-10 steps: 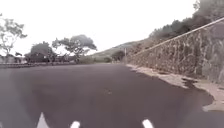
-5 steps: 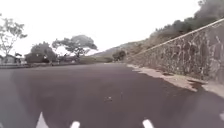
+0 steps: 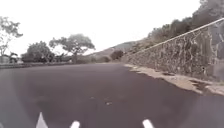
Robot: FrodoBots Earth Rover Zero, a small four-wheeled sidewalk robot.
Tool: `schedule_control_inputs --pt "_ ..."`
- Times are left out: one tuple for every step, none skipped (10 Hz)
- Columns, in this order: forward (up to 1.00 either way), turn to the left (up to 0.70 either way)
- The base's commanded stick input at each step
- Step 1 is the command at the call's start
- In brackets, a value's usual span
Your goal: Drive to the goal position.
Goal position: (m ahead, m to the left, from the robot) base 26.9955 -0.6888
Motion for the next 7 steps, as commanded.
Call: schedule_control_inputs --pt "0.50 0.00" --pt "0.50 0.00" --pt "0.50 0.00" --pt "0.50 0.00" --pt "0.50 0.00" --pt "0.50 0.00" --pt "0.50 0.00"
